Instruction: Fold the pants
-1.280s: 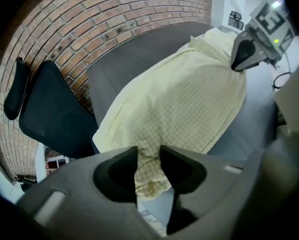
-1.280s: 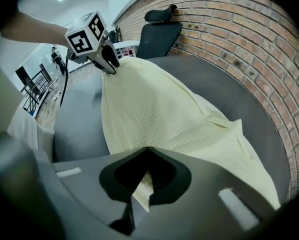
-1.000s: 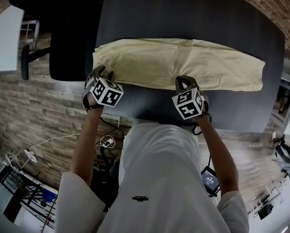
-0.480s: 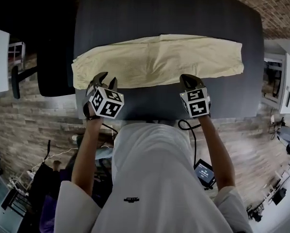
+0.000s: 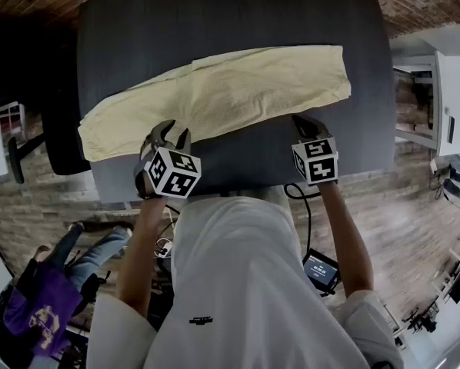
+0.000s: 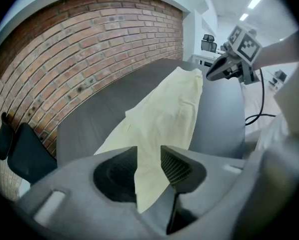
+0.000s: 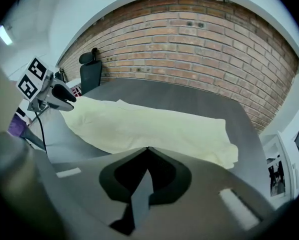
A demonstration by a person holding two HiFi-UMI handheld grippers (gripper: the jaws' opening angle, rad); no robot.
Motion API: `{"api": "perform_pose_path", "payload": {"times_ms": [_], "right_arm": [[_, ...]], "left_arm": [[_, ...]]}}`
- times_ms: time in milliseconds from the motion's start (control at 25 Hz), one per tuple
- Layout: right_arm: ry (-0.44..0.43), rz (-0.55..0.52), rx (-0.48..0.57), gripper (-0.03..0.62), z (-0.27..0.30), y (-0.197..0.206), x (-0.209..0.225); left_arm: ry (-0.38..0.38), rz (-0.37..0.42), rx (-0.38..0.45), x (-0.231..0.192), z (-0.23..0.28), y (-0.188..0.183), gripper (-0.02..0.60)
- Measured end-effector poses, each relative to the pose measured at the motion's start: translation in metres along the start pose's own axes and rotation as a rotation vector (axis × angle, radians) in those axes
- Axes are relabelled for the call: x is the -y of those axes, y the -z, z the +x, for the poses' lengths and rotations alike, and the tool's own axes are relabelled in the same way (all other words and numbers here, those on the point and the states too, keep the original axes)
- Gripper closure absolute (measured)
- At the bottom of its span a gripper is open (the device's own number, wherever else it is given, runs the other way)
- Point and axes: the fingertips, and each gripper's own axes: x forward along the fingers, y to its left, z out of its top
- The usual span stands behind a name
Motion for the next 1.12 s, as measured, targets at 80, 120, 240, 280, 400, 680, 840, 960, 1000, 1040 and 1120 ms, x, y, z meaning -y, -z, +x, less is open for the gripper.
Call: {"api": "perform_pose_path", "payload": {"times_ms": [80,120,240,280,400,680,840,960,1000,1040,1120], "right_arm": [[0.005,0.017,0.013,0.588,-0.008,0.004,0.026],[0.005,0.021,0.017,0.588,-0.011,0.007,0.038],[0.005,0.022,0.024,0.588,-0.019,0.015,0.074],[0.004,0.022,0.026,0.588,-0.021,0.018,0.086],[0.000,0.022,0.033,0.588,-0.026,0.025,0.119],[-0.020,-0.014,0.058,0.588,-0.033,0.026,0.181],[-0.023,-0.064,0.067,0.588,-0.035,0.014,0.218],[-0.021,-0.066,0.080,0.588,-0.031,0.001,0.248],[-0.021,-0.065,0.081,0.588,-0.029,-0.003,0.257],[-0.024,-0.064,0.080,0.588,-0.025,-0.007,0.266],[-0.036,-0.062,0.073,0.586,-0.017,-0.014,0.279]], "left_arm": [[0.003,0.005,0.005,0.018,0.005,-0.022,0.428],[0.004,0.000,0.006,0.027,0.007,-0.032,0.428],[0.008,-0.021,0.010,0.055,0.013,-0.059,0.428],[0.010,-0.024,0.010,0.064,0.015,-0.068,0.428],[0.010,-0.034,0.018,0.090,0.021,-0.097,0.428],[0.025,-0.050,0.053,0.145,0.037,-0.158,0.428],[0.053,-0.039,0.083,0.185,0.052,-0.197,0.428],[0.076,-0.027,0.115,0.215,0.066,-0.228,0.428],[0.084,-0.020,0.124,0.225,0.072,-0.239,0.428],[0.094,-0.010,0.131,0.235,0.078,-0.250,0.428],[0.112,0.014,0.142,0.253,0.091,-0.270,0.428]]}}
